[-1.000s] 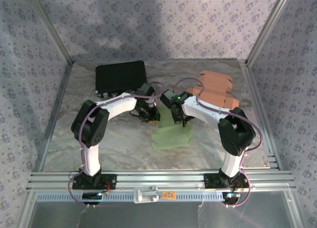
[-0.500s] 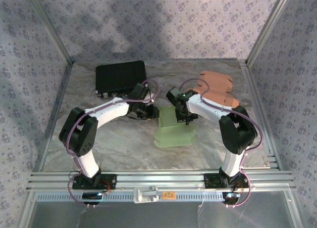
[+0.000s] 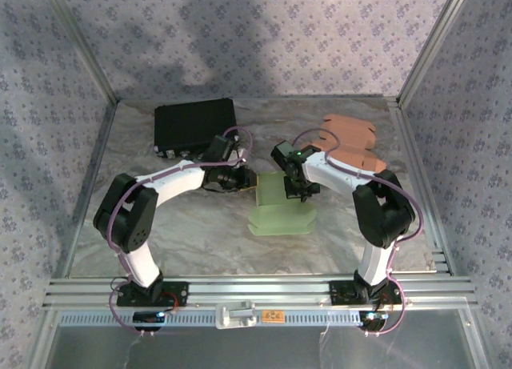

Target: Fold the paper box

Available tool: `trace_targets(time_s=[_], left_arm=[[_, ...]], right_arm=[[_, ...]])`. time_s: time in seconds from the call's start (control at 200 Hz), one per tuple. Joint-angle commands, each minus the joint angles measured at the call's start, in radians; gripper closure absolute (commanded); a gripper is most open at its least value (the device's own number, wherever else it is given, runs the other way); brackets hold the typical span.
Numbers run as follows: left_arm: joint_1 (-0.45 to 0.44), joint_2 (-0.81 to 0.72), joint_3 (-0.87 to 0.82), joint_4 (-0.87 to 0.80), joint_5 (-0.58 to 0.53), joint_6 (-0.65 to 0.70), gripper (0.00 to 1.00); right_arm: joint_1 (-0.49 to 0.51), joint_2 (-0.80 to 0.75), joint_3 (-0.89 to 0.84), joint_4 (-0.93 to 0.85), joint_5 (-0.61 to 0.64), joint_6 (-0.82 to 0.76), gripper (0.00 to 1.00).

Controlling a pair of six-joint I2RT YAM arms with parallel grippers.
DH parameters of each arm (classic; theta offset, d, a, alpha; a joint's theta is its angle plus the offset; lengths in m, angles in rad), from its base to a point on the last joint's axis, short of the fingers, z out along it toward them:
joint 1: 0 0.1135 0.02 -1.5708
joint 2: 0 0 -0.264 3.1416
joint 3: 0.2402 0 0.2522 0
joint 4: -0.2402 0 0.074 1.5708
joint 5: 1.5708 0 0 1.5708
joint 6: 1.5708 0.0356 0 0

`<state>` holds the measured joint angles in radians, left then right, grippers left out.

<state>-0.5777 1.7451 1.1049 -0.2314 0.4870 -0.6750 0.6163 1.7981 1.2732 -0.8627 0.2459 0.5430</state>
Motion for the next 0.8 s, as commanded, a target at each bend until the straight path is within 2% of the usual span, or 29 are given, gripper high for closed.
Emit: trace_targets(time_s=[0.0, 0.59, 0.795], left_arm=[[-0.003, 0.029, 0.029, 0.014, 0.021, 0.001, 0.76], [0.001, 0.095, 0.064, 0.031, 0.033, 0.013, 0.83], [0.001, 0.106, 0.071, 0.027, 0.035, 0.017, 0.92]], right_arm=[[-0.004, 0.017, 0.002, -0.017, -0.006, 0.009, 1.00], [-0.008, 0.030, 0.016, -0.018, -0.023, -0.002, 1.00], [-0.009, 0.035, 0.027, -0.021, -0.025, -0.005, 1.00]])
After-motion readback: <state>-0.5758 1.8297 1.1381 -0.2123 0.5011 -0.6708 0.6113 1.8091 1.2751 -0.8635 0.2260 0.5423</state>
